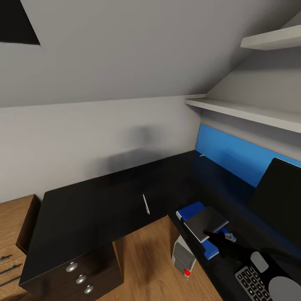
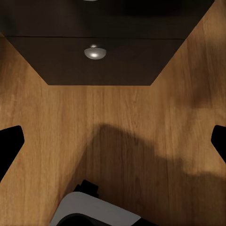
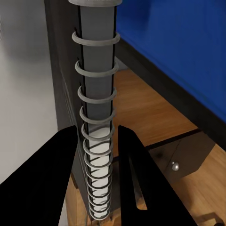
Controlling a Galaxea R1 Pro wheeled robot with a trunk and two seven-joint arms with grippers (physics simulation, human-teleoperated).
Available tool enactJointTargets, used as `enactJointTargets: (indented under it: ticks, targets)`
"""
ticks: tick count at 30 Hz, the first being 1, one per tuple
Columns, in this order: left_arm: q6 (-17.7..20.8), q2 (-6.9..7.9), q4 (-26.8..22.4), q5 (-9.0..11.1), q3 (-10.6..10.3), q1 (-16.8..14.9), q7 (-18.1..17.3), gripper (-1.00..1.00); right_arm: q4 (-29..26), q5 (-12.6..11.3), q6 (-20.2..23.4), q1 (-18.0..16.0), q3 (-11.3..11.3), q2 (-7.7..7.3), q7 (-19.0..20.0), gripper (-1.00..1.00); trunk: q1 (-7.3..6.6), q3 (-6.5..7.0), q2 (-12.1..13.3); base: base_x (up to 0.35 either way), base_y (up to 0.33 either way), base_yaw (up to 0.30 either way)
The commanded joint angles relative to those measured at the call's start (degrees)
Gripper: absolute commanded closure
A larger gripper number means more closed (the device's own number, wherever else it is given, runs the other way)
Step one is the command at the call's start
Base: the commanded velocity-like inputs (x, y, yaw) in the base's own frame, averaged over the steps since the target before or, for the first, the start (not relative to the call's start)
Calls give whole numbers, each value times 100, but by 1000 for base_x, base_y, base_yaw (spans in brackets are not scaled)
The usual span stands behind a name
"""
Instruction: In the bedroom, organize the workspace by keeping the computer under the desk, ensuring the monitor is on the desk, placing the keyboard on the desk next to the monitor, placing the mouse on the desk next to the keyboard, moving the folder from the swivel chair onto the desk next to the mouse, stacking the notebook on top of the folder with the pen on top of the notebook, and positioning the swivel chair next to the desk.
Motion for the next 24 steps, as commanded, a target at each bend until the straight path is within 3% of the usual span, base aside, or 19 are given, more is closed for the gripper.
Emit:
enactJointTargets:
  ticks: [1,24]
  targets:
    - [-14,-3,0,-20,11,-3,21,-100,1,14,25,-5,-28,1,11,100,2,-9,-8,0,0,0]
    - [-11,-3,0,-11,13,-3,28,-100,2,19,16,-4,-28,-1,4,100,2,-9,-8,0,0,0]
